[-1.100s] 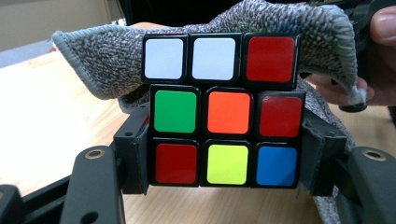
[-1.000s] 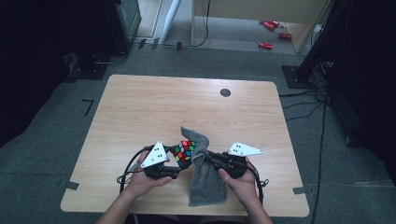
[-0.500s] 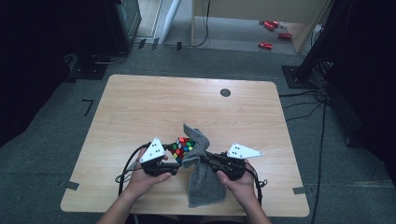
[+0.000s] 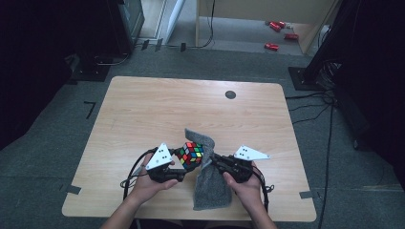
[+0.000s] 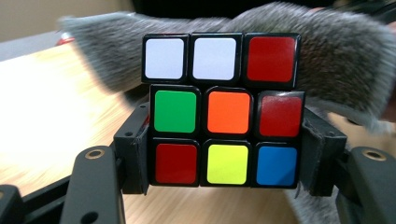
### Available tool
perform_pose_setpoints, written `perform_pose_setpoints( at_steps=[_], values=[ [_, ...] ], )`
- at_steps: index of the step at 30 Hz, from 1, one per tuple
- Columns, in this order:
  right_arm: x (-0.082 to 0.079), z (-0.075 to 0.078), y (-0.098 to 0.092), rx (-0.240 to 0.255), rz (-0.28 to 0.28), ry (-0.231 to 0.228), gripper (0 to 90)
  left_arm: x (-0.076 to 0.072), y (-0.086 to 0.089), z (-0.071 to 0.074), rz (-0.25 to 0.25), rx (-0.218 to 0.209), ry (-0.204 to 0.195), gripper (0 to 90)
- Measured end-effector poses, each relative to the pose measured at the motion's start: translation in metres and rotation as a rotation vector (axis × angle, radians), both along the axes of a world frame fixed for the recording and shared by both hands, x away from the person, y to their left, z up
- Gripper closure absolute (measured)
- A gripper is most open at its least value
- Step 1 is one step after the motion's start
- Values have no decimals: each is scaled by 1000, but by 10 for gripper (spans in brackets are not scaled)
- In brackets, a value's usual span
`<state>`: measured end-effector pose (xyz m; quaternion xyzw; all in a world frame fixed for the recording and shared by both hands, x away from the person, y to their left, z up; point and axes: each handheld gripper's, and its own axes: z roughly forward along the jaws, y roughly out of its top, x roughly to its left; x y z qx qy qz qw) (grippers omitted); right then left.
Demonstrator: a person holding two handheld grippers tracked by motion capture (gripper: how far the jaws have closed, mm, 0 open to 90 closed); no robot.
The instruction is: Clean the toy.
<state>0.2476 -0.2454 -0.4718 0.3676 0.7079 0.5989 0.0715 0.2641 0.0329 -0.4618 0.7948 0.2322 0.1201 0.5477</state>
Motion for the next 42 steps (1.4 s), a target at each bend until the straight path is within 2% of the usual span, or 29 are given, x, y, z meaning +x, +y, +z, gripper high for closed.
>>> perform_pose_setpoints(
  at_steps=[2, 4, 5, 8, 11, 14, 16, 20, 21, 22, 25, 28, 32, 36, 38, 40, 42],
  values=[
    [-1, 3, -3, 32, 10, -7, 794, 4, 3, -1, 34, -4, 25, 345],
    [-2, 4, -2, 48, 43, -22, 793, 6, 5, -2, 53, -14, 48, 344],
    [-3, 4, 0, 49, 60, -30, 792, 6, 5, -2, 59, -13, 53, 344],
    [-5, 5, 7, 41, 62, -35, 786, 5, 3, -2, 65, -4, 47, 345],
    [-6, 5, 9, 55, 28, -24, 783, 3, 2, -1, 52, -3, 38, 346],
    [-6, 4, 8, 74, -33, 6, 783, 0, 0, 0, 28, -4, 18, 347],
    [-6, 3, 6, 89, -41, 9, 782, -1, -1, 0, 30, -4, 14, 347],
    [-7, 4, 8, 88, -48, 14, 788, -1, 0, 0, 19, -12, 17, 347],
    [-7, 4, 8, 74, -67, 12, 795, -2, 0, 0, -3, -24, 20, 347],
    [-7, 4, 8, 61, -91, 17, 799, -4, -2, 1, -10, -15, 7, 347],
    [-4, 0, 2, 84, -83, 23, 796, -6, -8, 3, 17, 27, -23, 346],
    [-4, 1, 1, 86, -82, 25, 790, -6, -6, 3, 14, 26, -25, 345],
    [-3, 3, -4, 69, -102, -3, 788, -6, -2, 4, -35, 7, -45, 345],
    [2, -1, -18, 54, -152, -21, 790, -4, 7, 7, -116, -61, -20, 345],
    [3, -3, -20, 55, -127, -37, 792, -2, 11, 8, -142, -97, -1, 344],
    [3, -2, -16, 44, -71, -68, 792, -1, 13, 8, -149, -103, 2, 344],
    [2, -2, -8, 9, -9, -113, 791, -1, 13, 8, -166, -97, 4, 345]
  ],
)
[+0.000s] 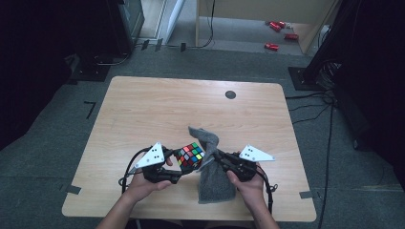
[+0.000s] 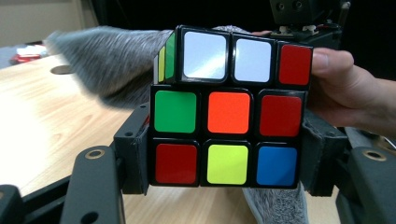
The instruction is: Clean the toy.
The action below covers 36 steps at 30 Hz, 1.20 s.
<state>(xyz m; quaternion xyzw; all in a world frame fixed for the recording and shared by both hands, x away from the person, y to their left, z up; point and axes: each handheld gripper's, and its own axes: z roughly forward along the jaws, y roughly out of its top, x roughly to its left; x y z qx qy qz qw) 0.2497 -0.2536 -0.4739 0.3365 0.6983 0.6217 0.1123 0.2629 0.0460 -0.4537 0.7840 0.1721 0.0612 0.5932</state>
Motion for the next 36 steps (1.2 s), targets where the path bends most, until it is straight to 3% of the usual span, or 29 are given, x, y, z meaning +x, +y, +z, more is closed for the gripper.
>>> perform_pose_setpoints(
  at_steps=[5, 9, 26, 28, 31, 32, 36],
  values=[
    [-5, -4, 15, -91, 64, -117, 800, 1, -3, -2, 21, 40, 15, 344],
    [-8, -3, 18, -118, 92, -145, 812, 4, -1, -3, 44, 53, 33, 344],
    [-7, -4, 20, -135, 66, -117, 796, 1, -5, -2, 28, 64, 22, 345],
    [-6, -4, 19, -132, 57, -103, 786, 3, -5, -2, 74, 76, 12, 345],
    [-5, -3, 15, -93, 54, -64, 786, 11, 1, -4, 193, 62, 66, 345],
    [-5, -3, 15, -87, 60, -58, 787, 13, 4, -5, 202, 48, 85, 344],
    [-6, -6, 23, -138, 36, -51, 787, 10, 5, -4, 135, -3, 90, 344]
  ],
)
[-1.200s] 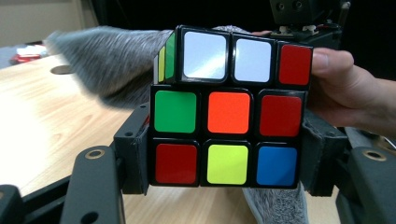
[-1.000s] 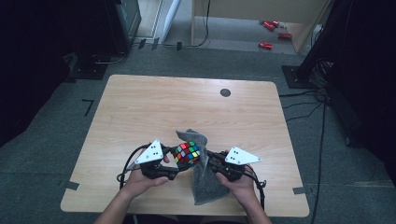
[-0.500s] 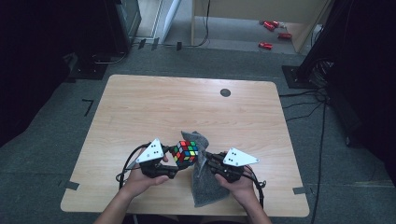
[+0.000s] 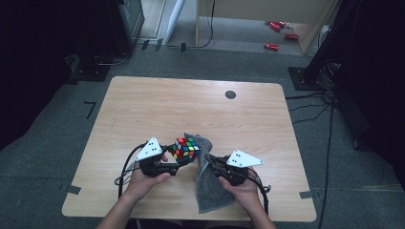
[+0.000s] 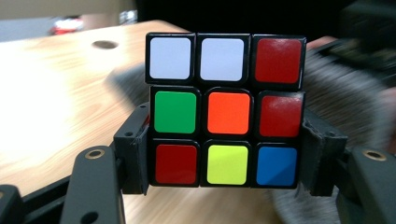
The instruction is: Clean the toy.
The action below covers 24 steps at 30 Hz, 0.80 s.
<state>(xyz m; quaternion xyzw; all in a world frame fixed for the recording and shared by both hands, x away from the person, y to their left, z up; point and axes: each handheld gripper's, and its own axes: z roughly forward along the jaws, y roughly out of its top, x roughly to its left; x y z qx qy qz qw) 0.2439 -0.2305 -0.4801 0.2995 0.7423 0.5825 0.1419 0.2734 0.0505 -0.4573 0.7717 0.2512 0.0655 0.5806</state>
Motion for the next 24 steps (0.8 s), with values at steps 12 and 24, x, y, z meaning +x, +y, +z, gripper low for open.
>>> perform_pose_setpoints(
  at_steps=[12, 24],
  values=[
    [-2, 3, 0, -7, -21, -116, 788, -2, -7, 0, -109, 18, 31, 343],
    [-2, -1, 3, -3, -4, -96, 787, -3, -6, 0, -121, 22, -5, 344]
  ],
)
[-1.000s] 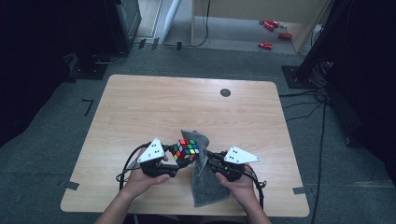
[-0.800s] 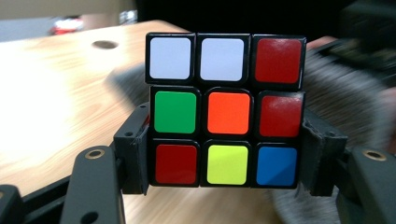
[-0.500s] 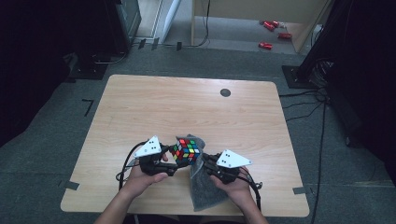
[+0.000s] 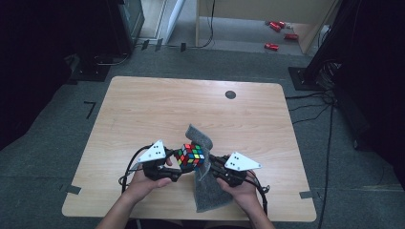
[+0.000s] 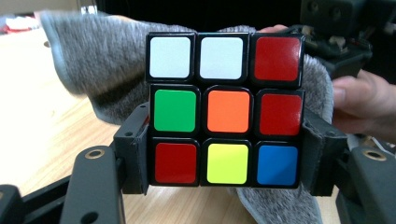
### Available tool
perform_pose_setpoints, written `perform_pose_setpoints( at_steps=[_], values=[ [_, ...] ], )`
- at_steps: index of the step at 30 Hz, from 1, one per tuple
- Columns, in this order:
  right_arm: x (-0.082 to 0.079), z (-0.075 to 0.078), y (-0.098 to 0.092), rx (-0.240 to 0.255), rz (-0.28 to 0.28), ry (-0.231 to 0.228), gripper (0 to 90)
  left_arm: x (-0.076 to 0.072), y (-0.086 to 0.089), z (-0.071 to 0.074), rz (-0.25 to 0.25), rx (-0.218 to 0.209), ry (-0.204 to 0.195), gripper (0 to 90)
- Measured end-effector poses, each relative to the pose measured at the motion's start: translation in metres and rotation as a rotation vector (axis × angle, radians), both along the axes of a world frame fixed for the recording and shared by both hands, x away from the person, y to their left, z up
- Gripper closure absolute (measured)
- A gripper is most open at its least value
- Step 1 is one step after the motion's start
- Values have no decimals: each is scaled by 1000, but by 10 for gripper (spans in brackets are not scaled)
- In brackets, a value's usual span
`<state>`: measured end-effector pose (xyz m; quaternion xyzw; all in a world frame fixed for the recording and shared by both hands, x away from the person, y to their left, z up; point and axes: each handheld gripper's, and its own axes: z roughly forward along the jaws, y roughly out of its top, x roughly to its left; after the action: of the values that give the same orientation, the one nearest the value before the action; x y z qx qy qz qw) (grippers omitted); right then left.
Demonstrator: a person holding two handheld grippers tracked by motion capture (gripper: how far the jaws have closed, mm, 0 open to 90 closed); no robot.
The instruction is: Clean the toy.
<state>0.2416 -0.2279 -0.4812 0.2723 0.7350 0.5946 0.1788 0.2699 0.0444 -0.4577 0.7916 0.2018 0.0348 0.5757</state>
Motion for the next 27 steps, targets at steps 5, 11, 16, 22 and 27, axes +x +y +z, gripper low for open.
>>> perform_pose_setpoints(
  at_steps=[5, 11, 16, 22, 27],
  values=[
    [-3, -6, 10, -30, 54, 56, 815, 3, 5, 3, 30, -33, 20, 344],
    [-7, 1, 13, -86, 55, 4, 814, 4, 8, 3, 14, -46, 30, 345],
    [-6, 0, 10, -47, 30, -2, 813, 2, 6, 3, 8, -58, 32, 345],
    [-10, -5, 25, -114, 78, 2, 809, 6, 14, 4, 38, -70, 36, 345],
    [-8, 2, 11, -20, 11, 7, 813, 2, 8, 2, 5, -65, 30, 345]
  ],
)
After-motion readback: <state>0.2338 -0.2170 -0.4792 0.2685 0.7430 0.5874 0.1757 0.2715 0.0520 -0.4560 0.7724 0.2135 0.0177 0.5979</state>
